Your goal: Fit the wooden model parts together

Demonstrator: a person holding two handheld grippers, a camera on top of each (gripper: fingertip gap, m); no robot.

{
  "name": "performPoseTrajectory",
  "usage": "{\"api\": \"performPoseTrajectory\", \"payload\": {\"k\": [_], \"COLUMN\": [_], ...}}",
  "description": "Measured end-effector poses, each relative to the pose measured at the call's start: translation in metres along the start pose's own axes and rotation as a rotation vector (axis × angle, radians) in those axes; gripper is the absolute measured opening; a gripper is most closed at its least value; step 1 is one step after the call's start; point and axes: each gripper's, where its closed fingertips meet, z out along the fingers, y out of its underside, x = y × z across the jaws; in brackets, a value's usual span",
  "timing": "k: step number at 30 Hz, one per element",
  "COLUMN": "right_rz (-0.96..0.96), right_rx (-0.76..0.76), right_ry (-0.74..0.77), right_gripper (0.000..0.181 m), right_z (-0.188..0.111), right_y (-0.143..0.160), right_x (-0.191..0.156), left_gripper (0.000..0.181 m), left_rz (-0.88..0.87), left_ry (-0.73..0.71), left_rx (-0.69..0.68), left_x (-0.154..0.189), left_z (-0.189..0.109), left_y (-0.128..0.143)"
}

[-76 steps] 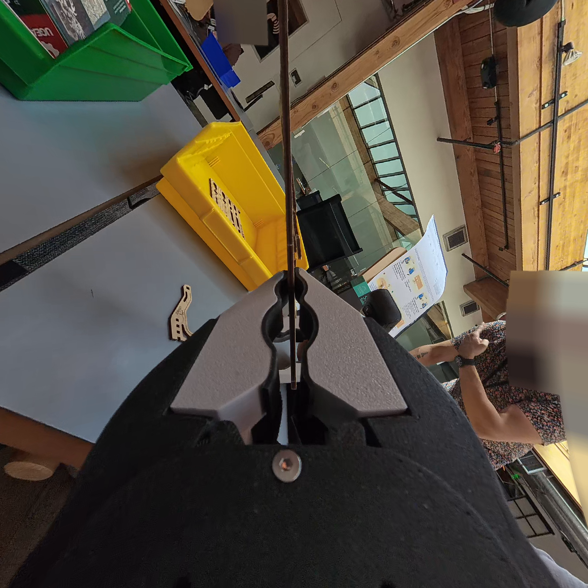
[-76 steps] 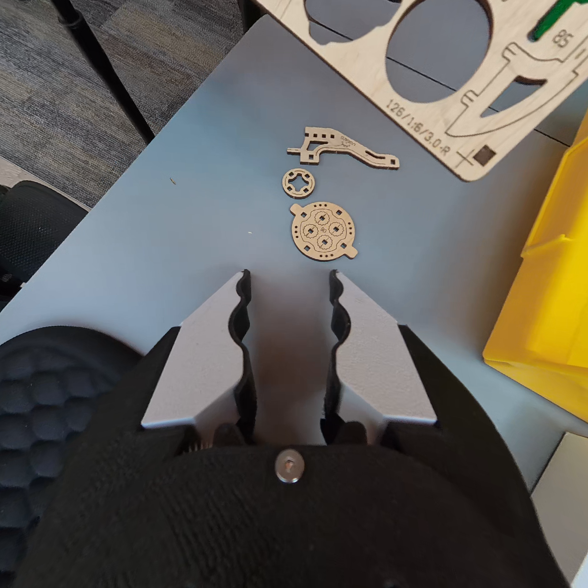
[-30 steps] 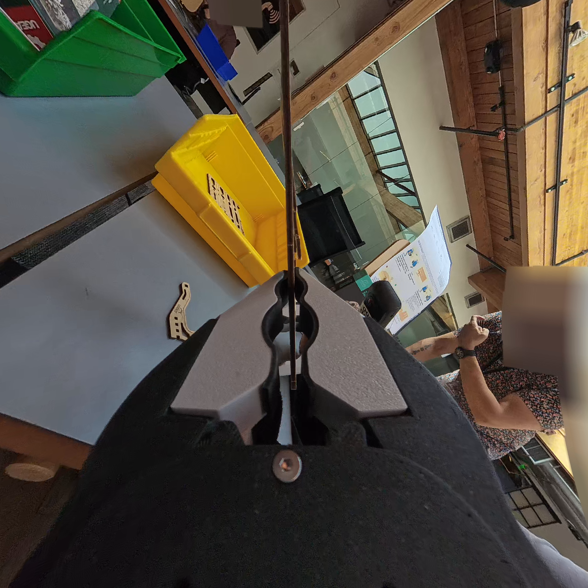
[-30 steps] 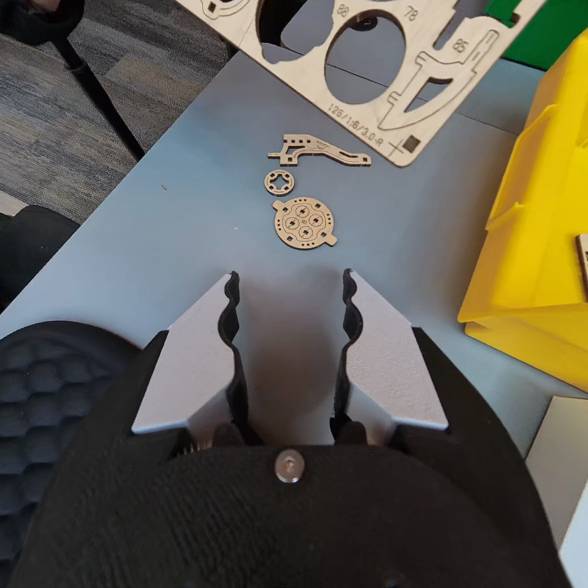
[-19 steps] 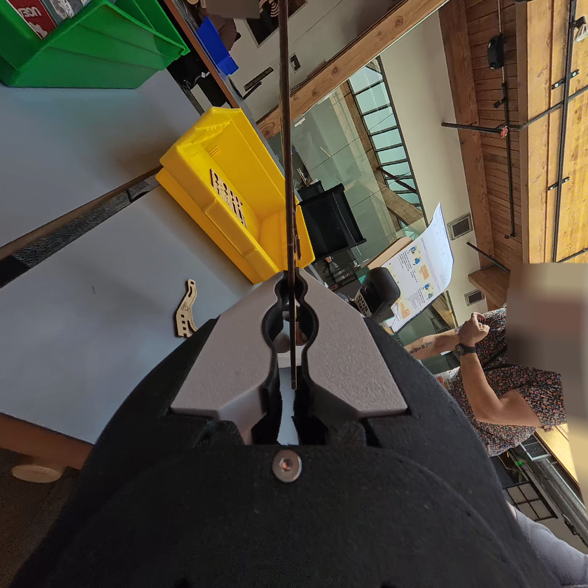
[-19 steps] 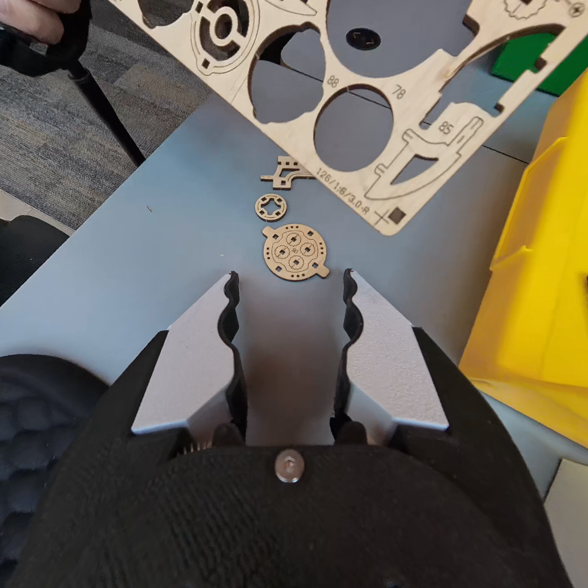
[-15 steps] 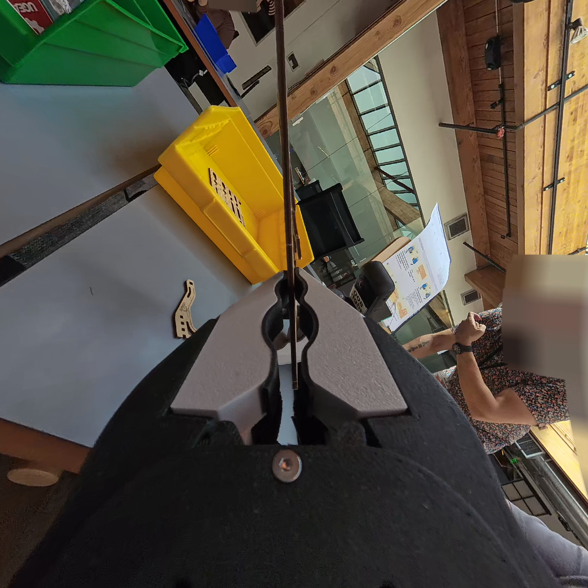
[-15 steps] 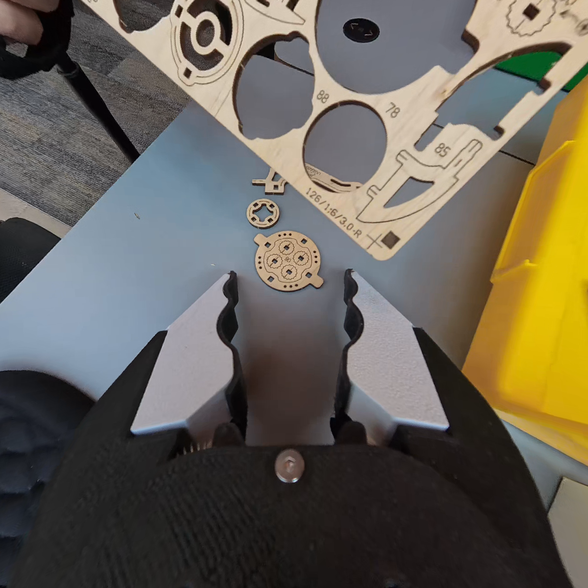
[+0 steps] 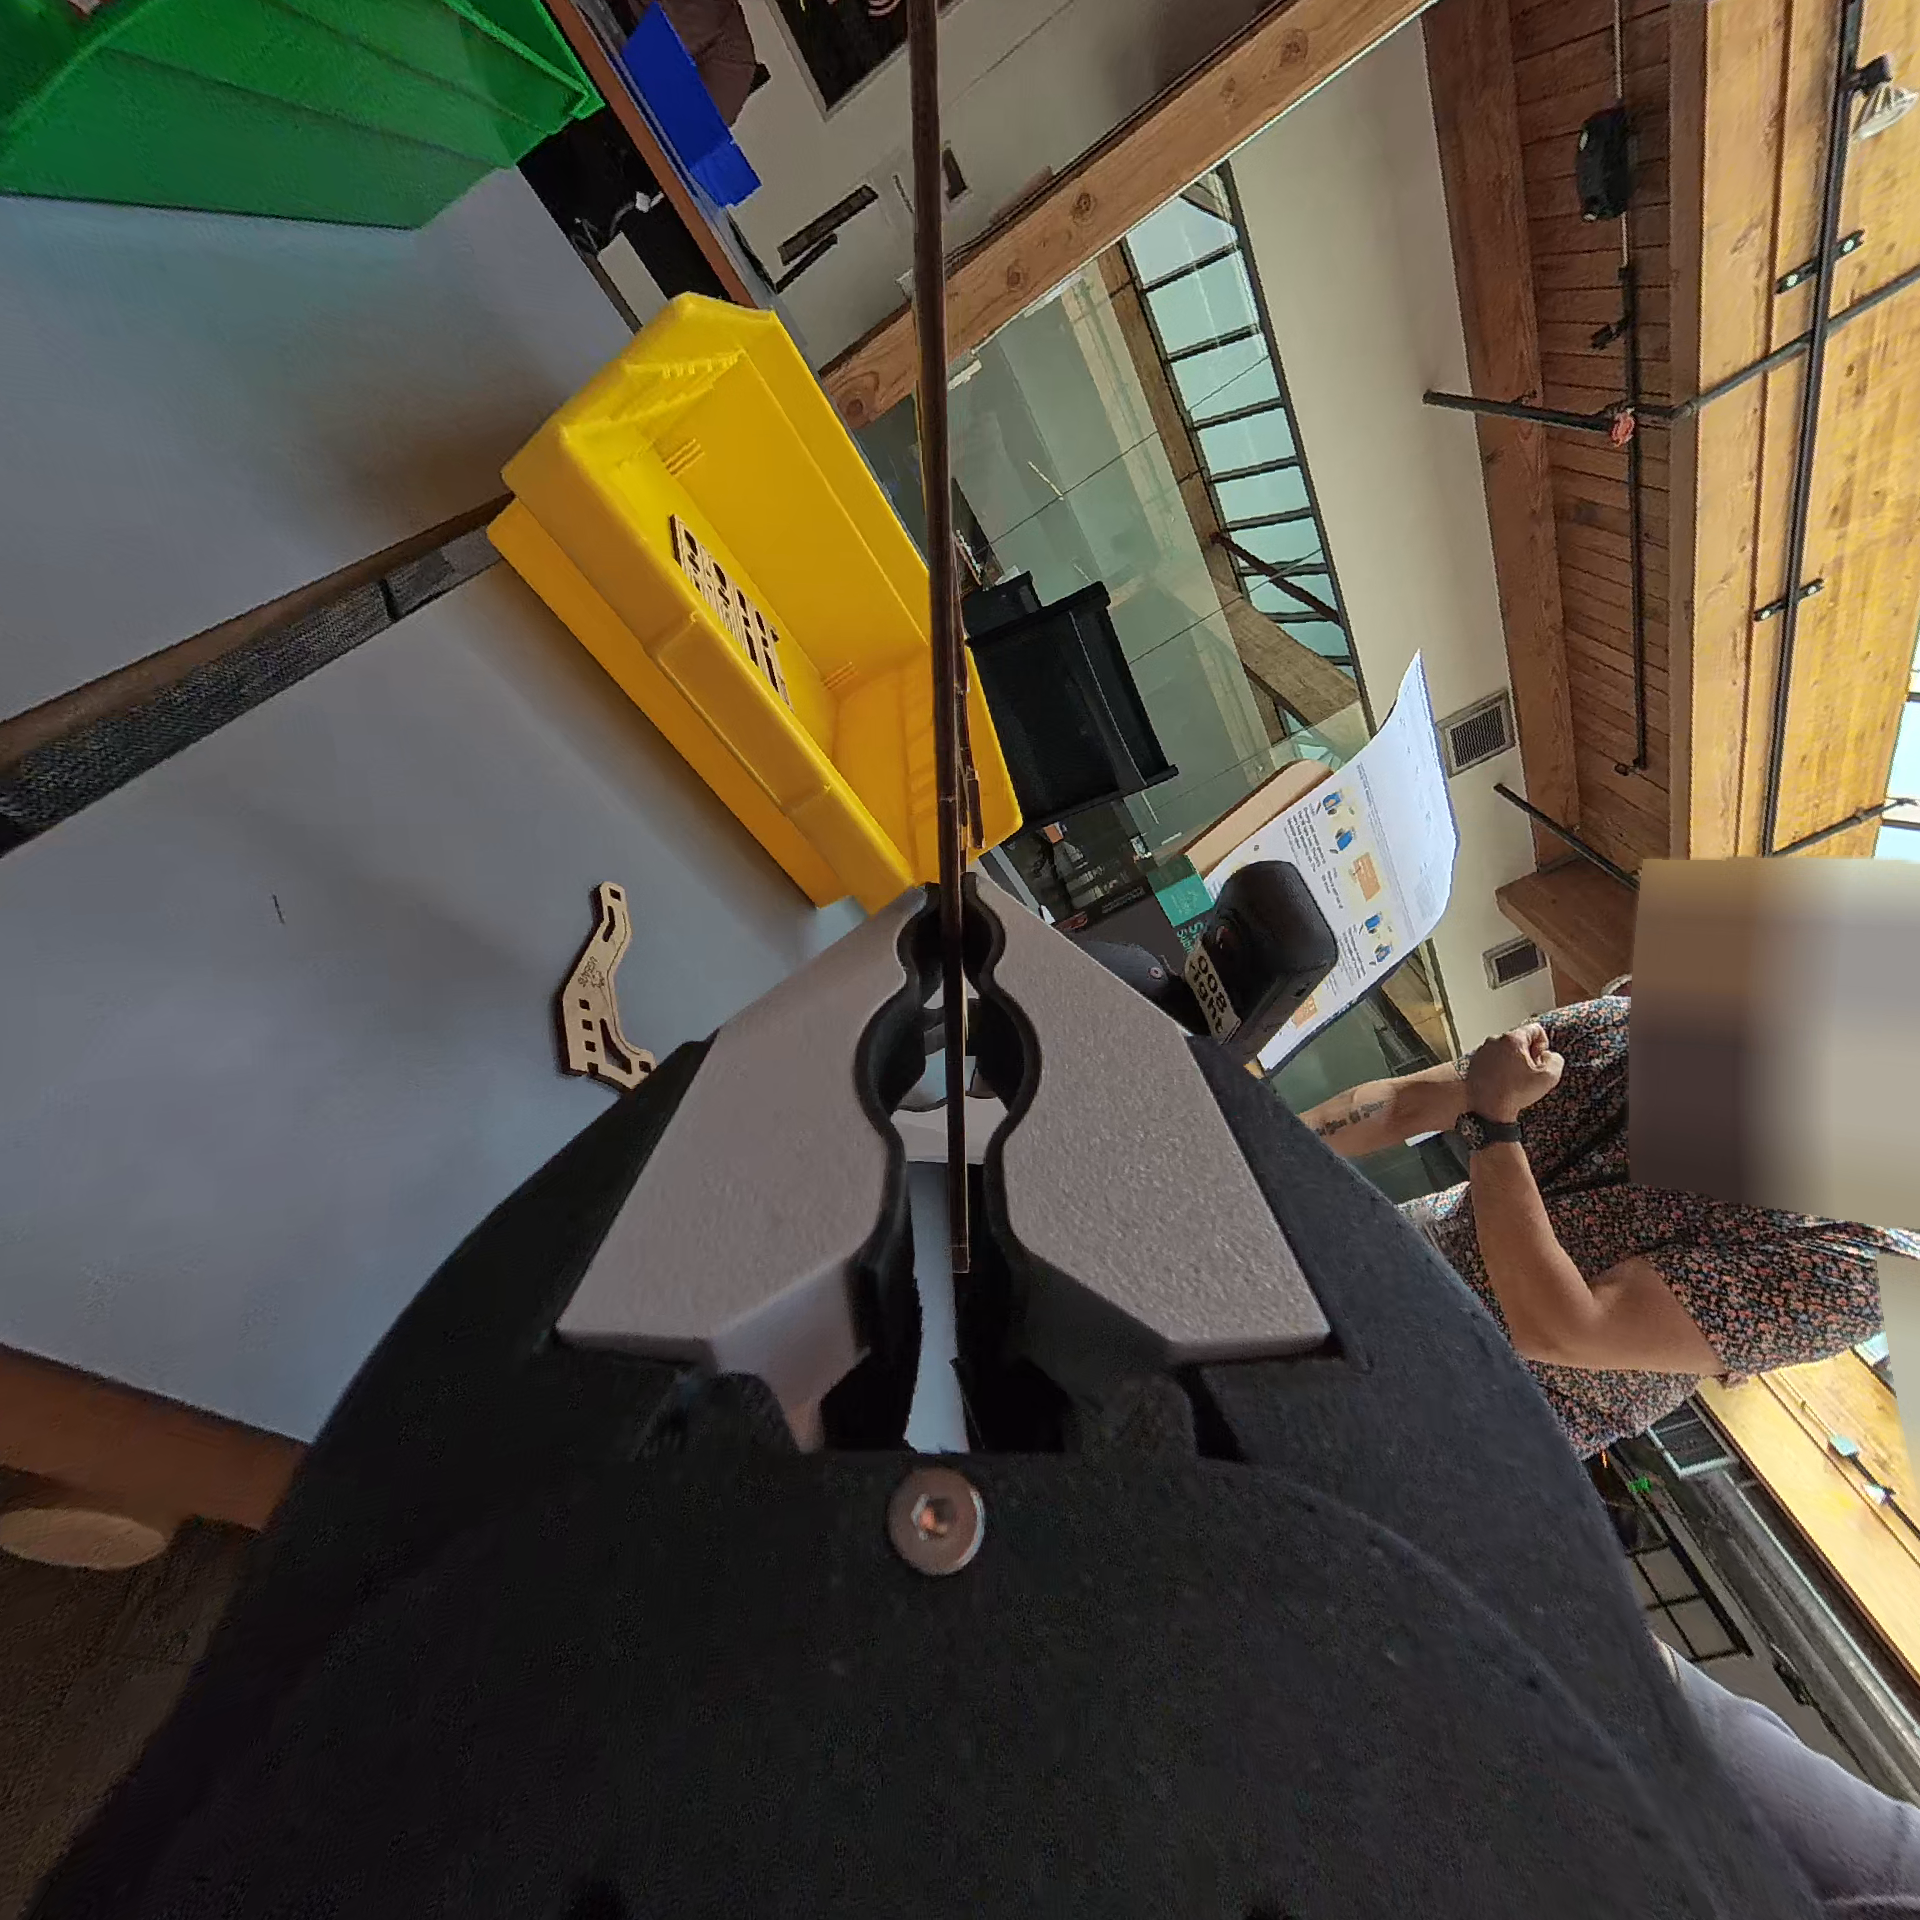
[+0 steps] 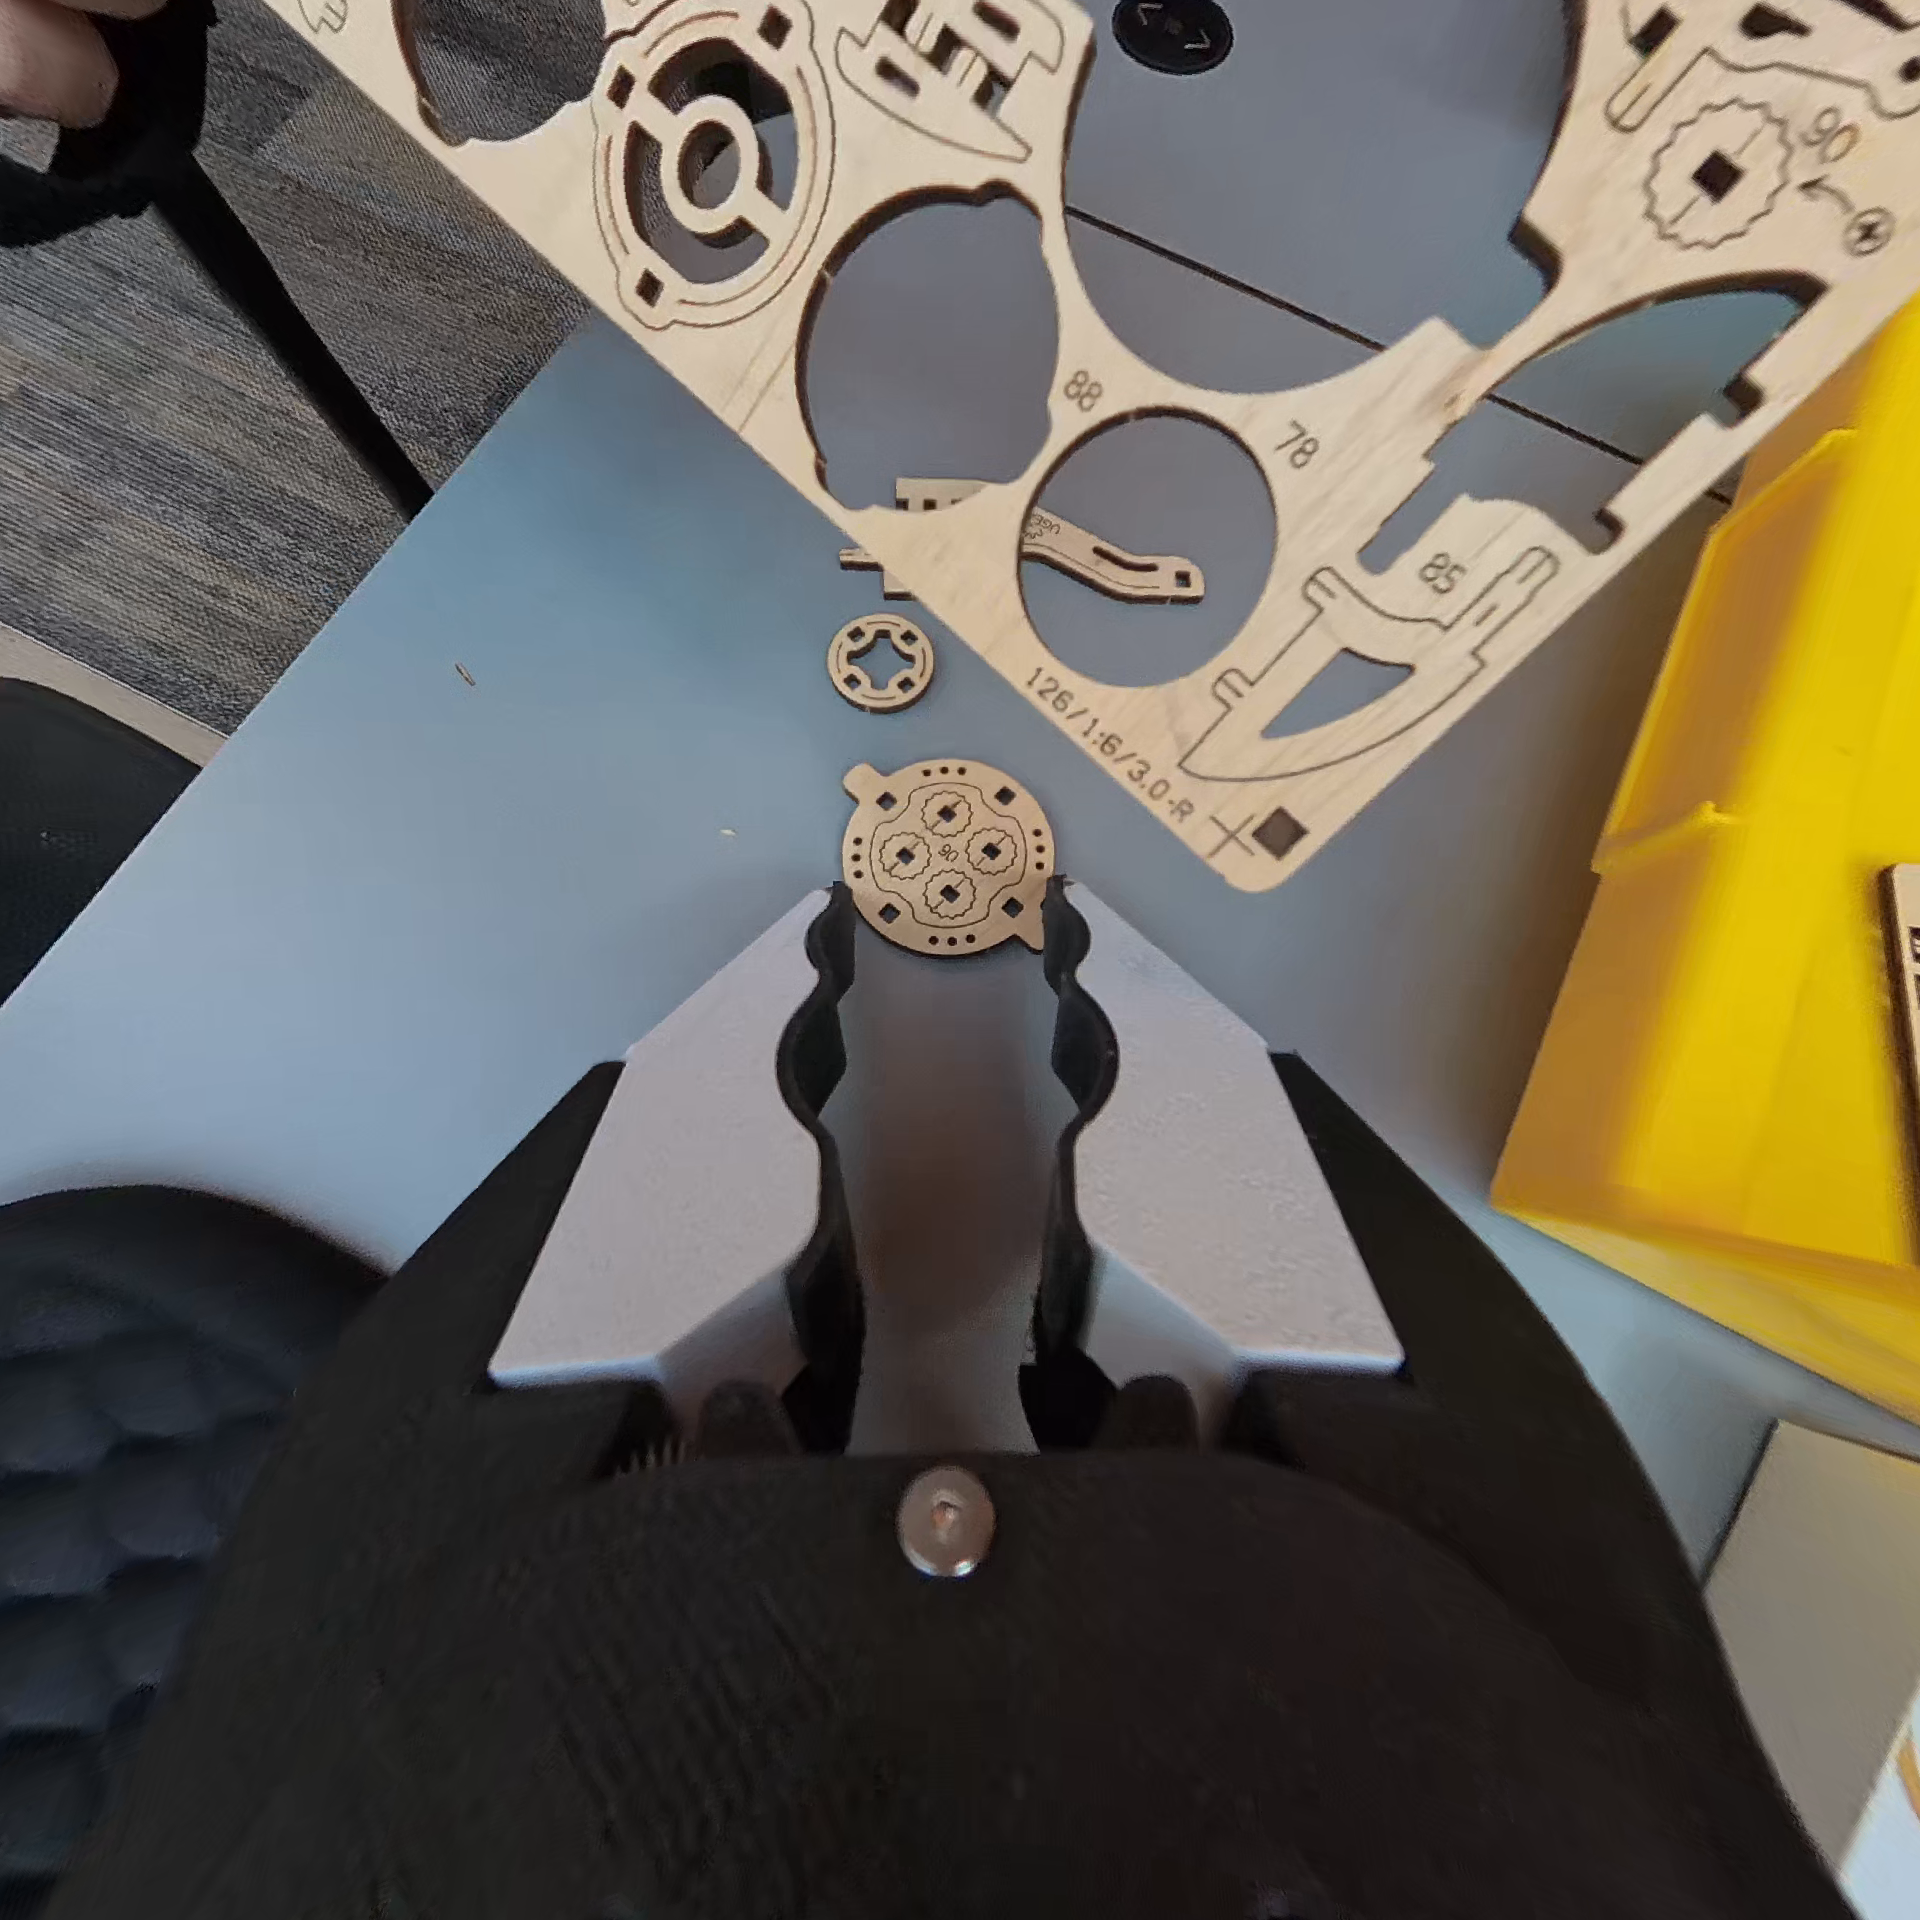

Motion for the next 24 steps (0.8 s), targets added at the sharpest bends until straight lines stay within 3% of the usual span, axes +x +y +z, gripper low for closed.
{"api": "performPoseTrajectory", "payload": {"k": [4, 9, 17, 24], "right_rz": [-0.047, -0.141, -0.216, -0.233], "right_rx": [-0.007, -0.057, -0.002, 0.065], "right_ry": [0.049, 0.164, 0.272, 0.341], "right_gripper": [0.036, 0.036, 0.036, 0.036], "right_z": [-0.026, -0.079, -0.164, -0.216], "right_y": [0.005, 0.027, 0.037, 0.046], "right_x": [-0.005, -0.014, -0.059, -0.094], "left_gripper": [0.001, 0.001, 0.0, 0.0], "left_rz": [-0.021, -0.056, -0.073, -0.096], "left_ry": [-0.017, -0.041, -0.094, -0.147], "left_rx": [-0.021, -0.082, -0.134, -0.141], "left_x": [-0.004, -0.008, -0.014, -0.024], "left_z": [-0.001, 0.005, 0.013, 0.018], "left_y": [0.008, 0.031, 0.059, 0.07]}}
